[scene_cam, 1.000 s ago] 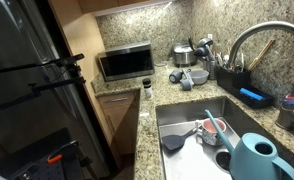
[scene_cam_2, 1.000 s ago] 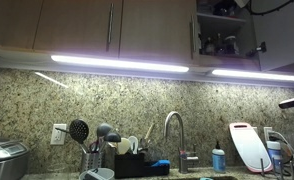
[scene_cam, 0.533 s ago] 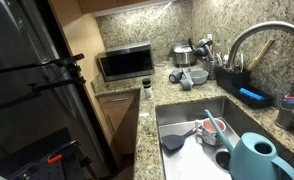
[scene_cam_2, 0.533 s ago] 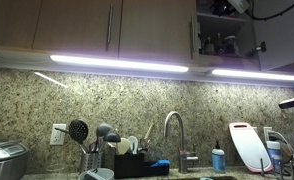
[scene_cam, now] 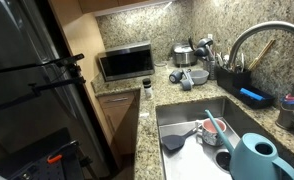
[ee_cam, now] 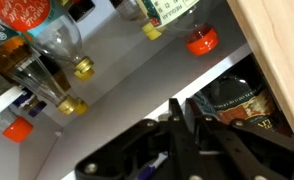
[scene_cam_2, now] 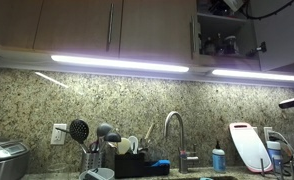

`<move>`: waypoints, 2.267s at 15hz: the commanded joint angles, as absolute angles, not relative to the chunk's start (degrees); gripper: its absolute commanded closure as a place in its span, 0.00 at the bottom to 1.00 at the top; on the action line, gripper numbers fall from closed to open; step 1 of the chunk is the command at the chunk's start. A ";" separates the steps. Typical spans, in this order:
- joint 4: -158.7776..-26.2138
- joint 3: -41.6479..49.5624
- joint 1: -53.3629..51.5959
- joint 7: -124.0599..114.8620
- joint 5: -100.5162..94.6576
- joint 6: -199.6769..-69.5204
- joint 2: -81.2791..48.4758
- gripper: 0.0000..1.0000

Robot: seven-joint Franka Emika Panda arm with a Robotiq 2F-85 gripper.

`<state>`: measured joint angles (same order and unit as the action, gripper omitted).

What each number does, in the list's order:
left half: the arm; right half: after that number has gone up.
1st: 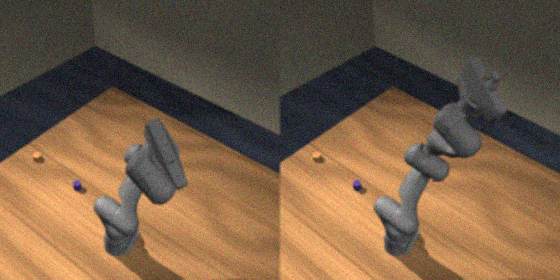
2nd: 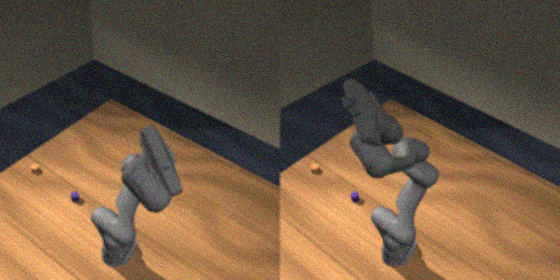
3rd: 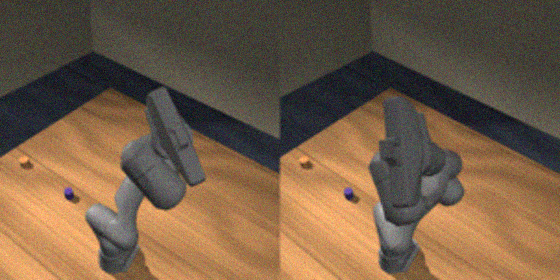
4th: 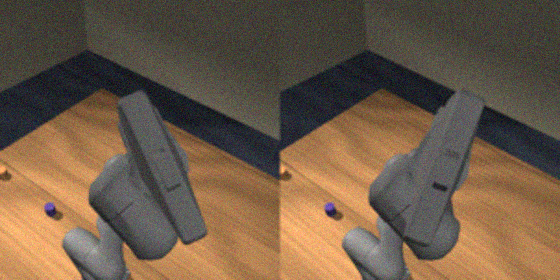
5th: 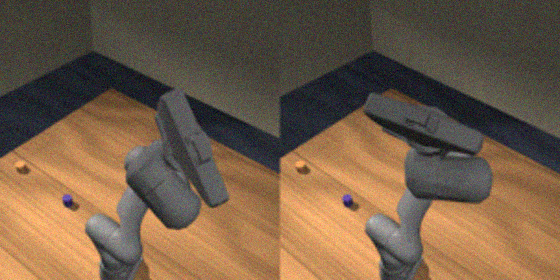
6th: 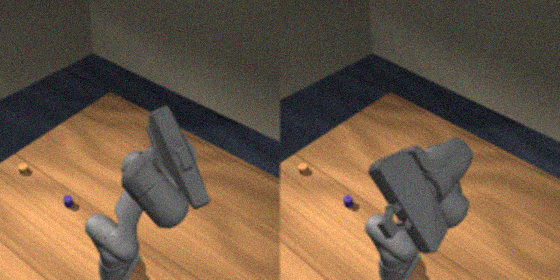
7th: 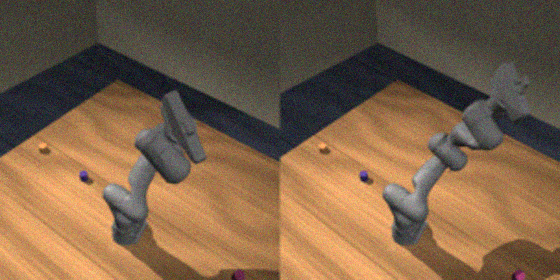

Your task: Open the left door of the rightmost cabinet

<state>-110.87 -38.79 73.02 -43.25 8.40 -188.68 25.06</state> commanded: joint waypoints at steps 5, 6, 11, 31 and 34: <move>-108.05 -46.59 81.04 -45.51 9.93 -185.04 25.37 1.00; -107.80 -47.94 82.49 -45.90 9.96 -184.98 25.50 1.00; -106.56 -52.08 85.78 -47.14 9.72 -184.84 25.34 1.00; -92.91 -53.24 77.17 -32.06 4.76 -170.40 10.83 1.00; -92.23 -43.49 65.73 -27.75 6.43 -164.32 10.49 1.00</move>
<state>-95.40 -49.14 76.99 -32.88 6.21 -170.29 15.67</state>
